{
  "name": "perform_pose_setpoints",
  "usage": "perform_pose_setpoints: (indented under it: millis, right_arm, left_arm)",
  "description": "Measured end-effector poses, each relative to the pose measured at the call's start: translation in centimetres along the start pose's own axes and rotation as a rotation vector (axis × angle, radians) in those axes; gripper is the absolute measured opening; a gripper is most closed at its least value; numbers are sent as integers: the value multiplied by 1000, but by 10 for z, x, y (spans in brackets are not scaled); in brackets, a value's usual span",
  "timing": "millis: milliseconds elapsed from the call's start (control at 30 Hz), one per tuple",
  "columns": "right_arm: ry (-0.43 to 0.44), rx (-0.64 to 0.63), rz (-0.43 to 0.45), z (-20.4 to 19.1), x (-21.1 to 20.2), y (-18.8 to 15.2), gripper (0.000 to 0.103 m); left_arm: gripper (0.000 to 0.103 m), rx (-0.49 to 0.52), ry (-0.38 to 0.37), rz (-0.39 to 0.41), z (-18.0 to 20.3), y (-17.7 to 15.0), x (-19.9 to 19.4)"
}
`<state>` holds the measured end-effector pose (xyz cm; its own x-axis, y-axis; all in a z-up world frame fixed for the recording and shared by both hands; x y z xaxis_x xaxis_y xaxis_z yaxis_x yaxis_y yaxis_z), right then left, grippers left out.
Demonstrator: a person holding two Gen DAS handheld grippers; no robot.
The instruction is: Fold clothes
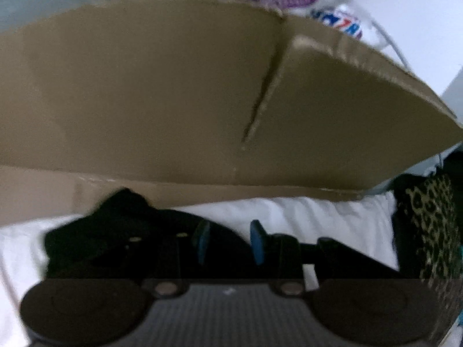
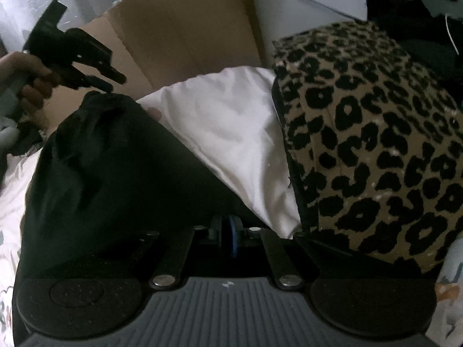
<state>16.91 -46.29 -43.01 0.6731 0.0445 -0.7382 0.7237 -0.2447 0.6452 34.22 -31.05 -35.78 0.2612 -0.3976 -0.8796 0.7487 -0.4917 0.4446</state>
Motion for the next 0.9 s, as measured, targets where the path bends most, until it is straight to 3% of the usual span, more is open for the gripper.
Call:
perform_pose_setpoints:
  millis: [200,633,900]
  right_arm:
    - [17,30,10,-2,-9,2,12]
    - [-12,32,-63,10,0,-12,12]
    - [-69,48,-70,19,-6,-15,10]
  left_arm:
    - [32,53,33,-22,-28,-8,-24]
    - [29,16,132,-74,-55,-26,30]
    - [29,3,144,-82,-54,-21,26]
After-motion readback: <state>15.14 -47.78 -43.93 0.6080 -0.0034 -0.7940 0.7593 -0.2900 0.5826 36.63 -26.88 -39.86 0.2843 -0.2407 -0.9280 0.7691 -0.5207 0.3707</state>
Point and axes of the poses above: each gripper's, at about its wrist camera, not at the fingertips, and x roughly the way its jaws point, z to its right, y to its top, the point moved 5 cm from there along x, roughly the way its jaws point, and after that the axes turned 5 degrees about -x, right-handed, at the moved point
